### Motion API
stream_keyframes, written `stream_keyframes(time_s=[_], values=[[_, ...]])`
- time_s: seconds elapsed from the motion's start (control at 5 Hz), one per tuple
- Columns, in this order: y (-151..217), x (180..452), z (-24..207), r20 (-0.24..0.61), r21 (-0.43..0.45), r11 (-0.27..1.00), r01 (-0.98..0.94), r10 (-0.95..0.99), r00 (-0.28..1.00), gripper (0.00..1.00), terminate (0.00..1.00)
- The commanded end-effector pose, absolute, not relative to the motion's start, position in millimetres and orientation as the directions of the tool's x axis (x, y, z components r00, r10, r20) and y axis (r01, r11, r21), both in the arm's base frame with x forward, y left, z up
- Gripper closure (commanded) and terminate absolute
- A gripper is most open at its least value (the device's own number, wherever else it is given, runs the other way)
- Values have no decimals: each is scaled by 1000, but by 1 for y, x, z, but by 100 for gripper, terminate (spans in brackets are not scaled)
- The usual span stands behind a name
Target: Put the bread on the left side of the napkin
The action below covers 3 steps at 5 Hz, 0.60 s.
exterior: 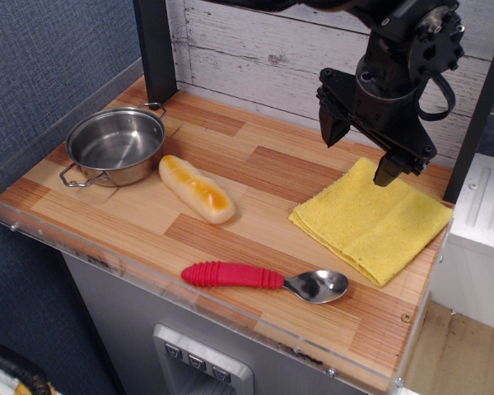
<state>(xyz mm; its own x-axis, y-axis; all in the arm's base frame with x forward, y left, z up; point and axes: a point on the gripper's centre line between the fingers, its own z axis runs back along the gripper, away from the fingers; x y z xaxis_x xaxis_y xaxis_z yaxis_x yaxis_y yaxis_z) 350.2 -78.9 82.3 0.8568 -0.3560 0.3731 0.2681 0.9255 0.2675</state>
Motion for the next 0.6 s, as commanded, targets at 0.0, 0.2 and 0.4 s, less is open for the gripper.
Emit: stream_keyframes(time_s=[0.0,0.2,0.4], values=[[-79,350,82,373,267,926,268,-356,857,0,0],[-90,357,95,377,177,983,52,-116,919,0,0],[-91,369,109,362,184,983,-12,-57,931,0,0]])
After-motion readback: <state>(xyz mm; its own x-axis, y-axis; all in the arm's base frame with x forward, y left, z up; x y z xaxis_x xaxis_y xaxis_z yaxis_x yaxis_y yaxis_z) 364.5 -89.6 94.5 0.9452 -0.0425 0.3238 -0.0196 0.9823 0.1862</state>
